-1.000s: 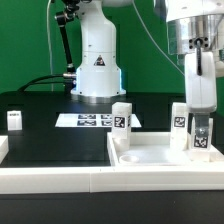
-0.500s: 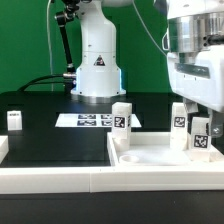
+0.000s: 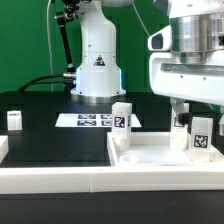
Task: Assemble square table
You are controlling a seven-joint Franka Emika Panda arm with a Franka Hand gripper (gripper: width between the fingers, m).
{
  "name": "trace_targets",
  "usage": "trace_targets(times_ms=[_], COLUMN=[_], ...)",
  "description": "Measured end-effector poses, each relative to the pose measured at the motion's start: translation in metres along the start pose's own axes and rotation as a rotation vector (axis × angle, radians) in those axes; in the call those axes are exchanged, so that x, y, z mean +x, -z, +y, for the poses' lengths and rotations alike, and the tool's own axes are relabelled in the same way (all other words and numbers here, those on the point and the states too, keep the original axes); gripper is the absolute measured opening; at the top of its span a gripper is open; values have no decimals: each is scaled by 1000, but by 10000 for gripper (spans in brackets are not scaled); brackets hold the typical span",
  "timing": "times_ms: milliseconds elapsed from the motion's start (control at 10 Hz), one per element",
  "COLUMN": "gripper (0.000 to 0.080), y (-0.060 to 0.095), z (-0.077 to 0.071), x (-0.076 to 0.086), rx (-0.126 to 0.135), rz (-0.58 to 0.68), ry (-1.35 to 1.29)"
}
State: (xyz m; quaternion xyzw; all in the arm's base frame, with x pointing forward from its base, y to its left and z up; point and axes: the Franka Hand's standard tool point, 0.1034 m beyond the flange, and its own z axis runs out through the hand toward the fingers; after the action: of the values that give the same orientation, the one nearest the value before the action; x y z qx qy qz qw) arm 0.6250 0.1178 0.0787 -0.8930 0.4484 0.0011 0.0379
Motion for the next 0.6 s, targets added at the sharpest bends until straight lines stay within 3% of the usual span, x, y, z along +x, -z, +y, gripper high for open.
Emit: trace_targets(times_ms=[200,600], gripper=[648,648], y=[0,0], z=[1,1], x=[1,1], rx=[-15,-19], rz=[7,9], ry=[173,397])
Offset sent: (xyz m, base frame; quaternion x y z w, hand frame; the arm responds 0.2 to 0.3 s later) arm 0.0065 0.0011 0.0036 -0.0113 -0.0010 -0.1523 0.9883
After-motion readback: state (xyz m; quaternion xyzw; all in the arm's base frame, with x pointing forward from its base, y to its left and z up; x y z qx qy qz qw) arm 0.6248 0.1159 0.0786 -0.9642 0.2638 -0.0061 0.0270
